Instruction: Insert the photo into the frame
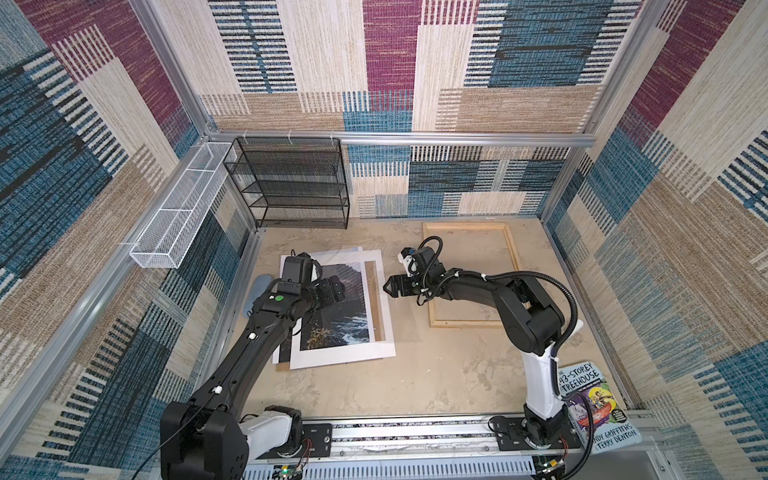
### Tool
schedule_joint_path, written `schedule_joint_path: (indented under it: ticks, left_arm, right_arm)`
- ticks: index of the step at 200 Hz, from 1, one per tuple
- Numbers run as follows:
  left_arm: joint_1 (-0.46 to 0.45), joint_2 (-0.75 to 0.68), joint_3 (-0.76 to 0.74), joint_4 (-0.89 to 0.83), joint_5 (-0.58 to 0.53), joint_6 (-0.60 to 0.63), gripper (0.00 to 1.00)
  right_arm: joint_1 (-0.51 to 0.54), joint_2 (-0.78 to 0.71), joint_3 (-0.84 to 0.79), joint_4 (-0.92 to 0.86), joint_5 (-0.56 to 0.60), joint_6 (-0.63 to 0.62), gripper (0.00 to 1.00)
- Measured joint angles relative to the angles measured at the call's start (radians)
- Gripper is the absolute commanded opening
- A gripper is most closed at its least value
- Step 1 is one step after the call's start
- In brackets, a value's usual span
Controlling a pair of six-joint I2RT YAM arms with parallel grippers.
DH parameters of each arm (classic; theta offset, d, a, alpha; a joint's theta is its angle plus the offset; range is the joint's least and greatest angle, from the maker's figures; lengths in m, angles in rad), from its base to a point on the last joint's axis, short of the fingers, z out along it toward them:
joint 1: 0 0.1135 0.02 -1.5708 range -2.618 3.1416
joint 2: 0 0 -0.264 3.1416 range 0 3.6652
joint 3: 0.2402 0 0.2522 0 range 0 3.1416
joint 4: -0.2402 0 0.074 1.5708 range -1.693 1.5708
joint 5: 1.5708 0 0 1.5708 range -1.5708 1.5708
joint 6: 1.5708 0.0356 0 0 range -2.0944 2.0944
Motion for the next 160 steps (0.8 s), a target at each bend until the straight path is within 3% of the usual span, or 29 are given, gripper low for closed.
schedule_joint_path:
  ticks: [160]
  left_arm:
    - [0.009, -0.079, -0.019, 0.086, 0.037, -0.175, 0.86]
  right_arm:
    - [-0.034, -0.018, -0.099, 0.151, -0.148, 0.045, 0.94]
